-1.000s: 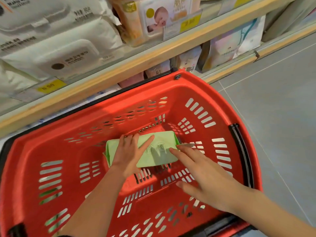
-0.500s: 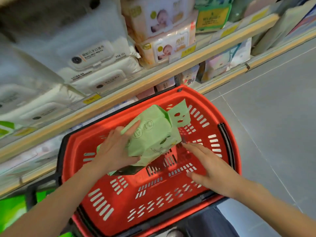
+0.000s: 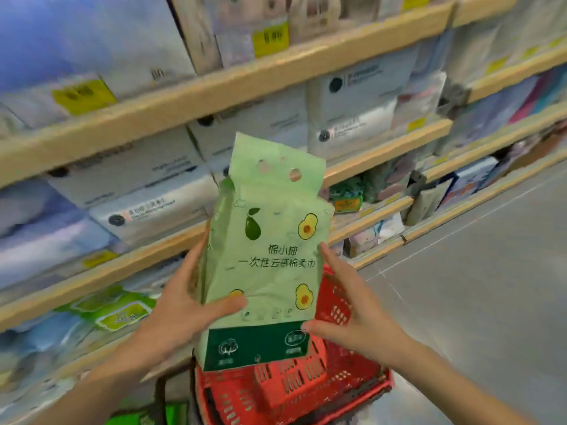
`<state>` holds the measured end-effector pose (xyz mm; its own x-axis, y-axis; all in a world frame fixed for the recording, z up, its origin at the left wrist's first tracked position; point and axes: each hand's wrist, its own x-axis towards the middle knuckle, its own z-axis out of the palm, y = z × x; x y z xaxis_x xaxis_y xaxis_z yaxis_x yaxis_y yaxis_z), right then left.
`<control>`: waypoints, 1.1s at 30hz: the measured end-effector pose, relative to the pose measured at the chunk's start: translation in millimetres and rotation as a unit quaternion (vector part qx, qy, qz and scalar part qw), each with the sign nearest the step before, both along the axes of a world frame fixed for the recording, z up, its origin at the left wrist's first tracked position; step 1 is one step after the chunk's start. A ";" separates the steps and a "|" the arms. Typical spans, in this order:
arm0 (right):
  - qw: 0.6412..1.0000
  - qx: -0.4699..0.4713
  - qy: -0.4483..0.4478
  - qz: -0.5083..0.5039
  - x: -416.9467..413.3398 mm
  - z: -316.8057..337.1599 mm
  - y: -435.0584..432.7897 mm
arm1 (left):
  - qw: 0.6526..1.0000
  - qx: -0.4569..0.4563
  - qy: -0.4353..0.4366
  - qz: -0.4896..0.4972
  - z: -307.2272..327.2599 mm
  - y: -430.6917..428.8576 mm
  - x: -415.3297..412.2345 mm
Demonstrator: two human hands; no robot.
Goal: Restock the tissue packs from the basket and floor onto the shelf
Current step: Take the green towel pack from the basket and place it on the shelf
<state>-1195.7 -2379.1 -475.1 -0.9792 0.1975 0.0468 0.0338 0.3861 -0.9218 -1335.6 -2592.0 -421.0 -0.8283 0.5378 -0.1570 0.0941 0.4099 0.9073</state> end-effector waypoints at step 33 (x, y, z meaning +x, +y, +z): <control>0.802 0.270 0.532 0.026 -57.5 679.4 74.4 | 0.836 0.136 0.531 0.030 635.1 57.5 7.2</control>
<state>-1253.2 -2304.7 204.4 -0.3340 -0.1723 0.9267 -0.6898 0.7147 -0.1158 -1328.4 -2534.5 214.1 -0.4488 0.3868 0.8056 0.8927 0.2341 0.3850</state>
